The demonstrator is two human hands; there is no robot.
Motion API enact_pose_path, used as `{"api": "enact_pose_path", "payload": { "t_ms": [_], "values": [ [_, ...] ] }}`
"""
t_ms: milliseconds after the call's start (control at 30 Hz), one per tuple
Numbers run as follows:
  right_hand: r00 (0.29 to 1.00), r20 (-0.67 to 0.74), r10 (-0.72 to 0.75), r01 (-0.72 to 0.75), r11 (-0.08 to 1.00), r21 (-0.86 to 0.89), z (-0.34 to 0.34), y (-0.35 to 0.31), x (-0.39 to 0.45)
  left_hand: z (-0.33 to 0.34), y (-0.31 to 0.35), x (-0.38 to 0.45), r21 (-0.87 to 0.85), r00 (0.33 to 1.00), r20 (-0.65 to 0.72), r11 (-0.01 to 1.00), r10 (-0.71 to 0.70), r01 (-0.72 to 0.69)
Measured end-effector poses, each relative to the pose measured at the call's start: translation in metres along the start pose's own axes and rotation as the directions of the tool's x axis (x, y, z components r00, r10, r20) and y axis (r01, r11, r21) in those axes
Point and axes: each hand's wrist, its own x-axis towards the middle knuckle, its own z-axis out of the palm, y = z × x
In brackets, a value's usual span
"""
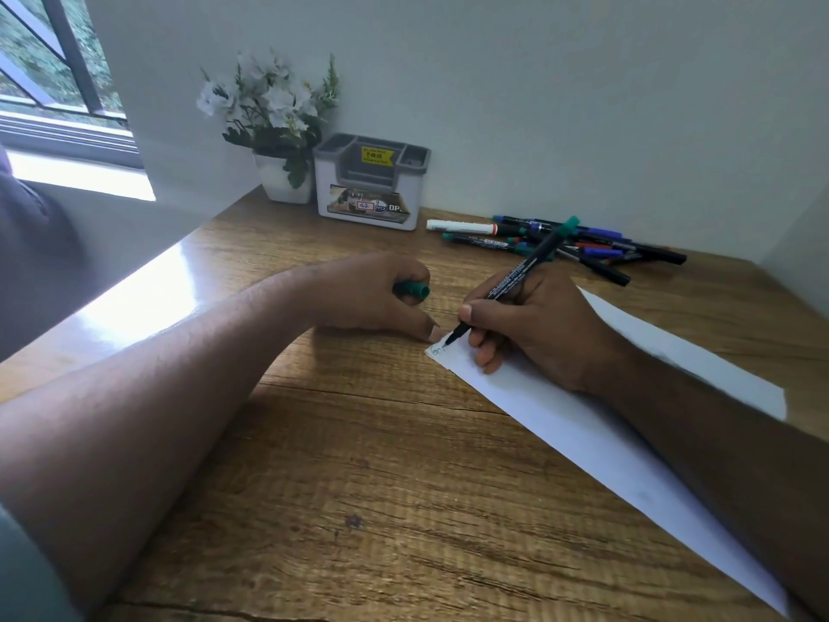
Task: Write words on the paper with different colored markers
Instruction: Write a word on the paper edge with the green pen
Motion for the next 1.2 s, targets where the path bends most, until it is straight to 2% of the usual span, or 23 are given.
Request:
{"api": "enact_pose_path", "payload": {
  "t_ms": [700, 900, 1067, 1200],
  "values": [
    [0.998, -0.049, 0.034, -0.034, 0.999, -0.005, 0.0009, -0.0021, -0.0007, 0.0012, 0.0011, -0.0004, 0.019, 1.0, -0.018, 1.0, 0.01, -0.009],
    [0.999, 0.047, -0.024, 0.028, 0.996, -0.083, 0.0029, -0.0043, -0.0018, 0.0006, 0.0022, -0.001, 0.024, 1.0, -0.013, 1.0, 0.015, -0.015],
    [0.998, -0.06, 0.03, -0.032, 0.999, -0.024, 0.0012, -0.0016, 0.0002, 0.0002, 0.0004, -0.001, 0.034, 1.0, -0.018, 0.999, -0.001, 0.002],
    [0.997, -0.068, 0.039, -0.037, 0.999, 0.023, 0.0006, -0.0007, -0.0004, 0.0004, 0.0004, -0.0008, 0.037, 1.0, -0.017, 0.999, 0.004, -0.003]
  ]
}}
